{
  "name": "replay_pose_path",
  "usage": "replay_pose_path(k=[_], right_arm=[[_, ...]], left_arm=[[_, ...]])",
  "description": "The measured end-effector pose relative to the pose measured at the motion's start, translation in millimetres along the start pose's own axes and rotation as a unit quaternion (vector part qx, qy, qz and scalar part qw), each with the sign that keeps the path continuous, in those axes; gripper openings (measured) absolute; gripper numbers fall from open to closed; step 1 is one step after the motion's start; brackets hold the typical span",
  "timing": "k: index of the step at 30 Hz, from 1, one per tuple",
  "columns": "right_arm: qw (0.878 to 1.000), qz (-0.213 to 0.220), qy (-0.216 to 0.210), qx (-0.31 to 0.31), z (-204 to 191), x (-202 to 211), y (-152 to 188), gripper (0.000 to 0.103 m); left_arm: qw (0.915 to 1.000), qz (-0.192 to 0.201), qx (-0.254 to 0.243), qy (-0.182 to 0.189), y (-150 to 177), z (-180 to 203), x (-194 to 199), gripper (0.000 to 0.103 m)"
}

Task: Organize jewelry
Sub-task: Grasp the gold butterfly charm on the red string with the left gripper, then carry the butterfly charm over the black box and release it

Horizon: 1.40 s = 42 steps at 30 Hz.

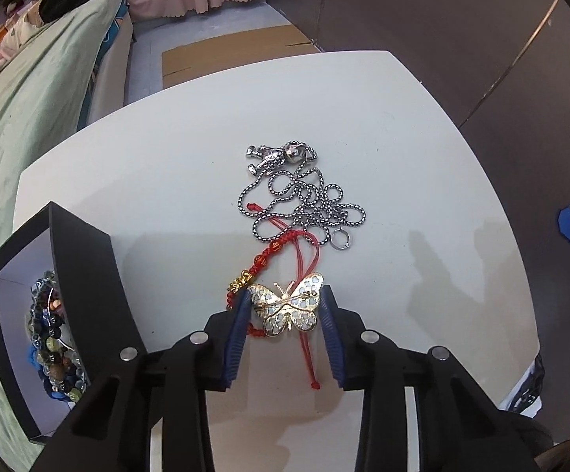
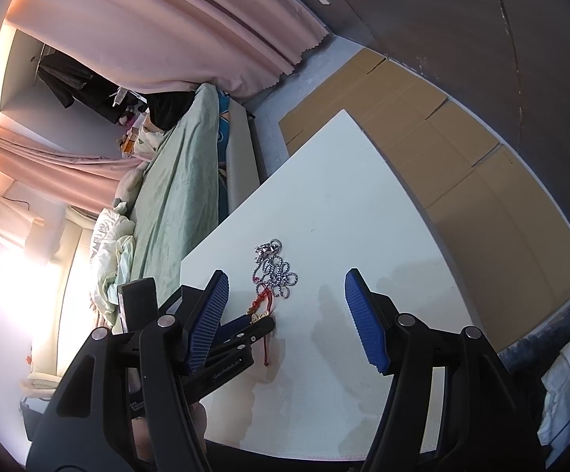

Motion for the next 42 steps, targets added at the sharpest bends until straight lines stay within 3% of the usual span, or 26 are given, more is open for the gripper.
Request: replay_pose_path(k=[13, 27, 42], right_arm=[[1.000, -0.013, 0.012, 0.021, -12.8, -17.1, 7.6, 0.062], [0.997, -0.028, 0.045, 0.059, -44.3, -57.7, 17.3, 0.062], [0.979, -0.025, 0.133, 0.155, -80.5, -115.7, 18.5, 0.062]], left_arm=[[0.9958, 0.056, 0.032, 0.065, -8.6, -6.4, 49.3, 0.031], [0.9841, 0.130, 0.068, 0.100, -13.2, -44.4, 119.2, 0.031], [0.9706, 0.157, 0.144, 0.112, 10.2, -109.6, 152.4, 0.032]])
Point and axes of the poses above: each gripper's, at about its wrist camera, not at the fingertips, and x roughly against the way its jaws point, z to its right, y to its underside, the point moved 7 cm from there along -x, roughly the way its jaws point, and after that the axes turned 11 degrees about y, right-handed, at the moved point
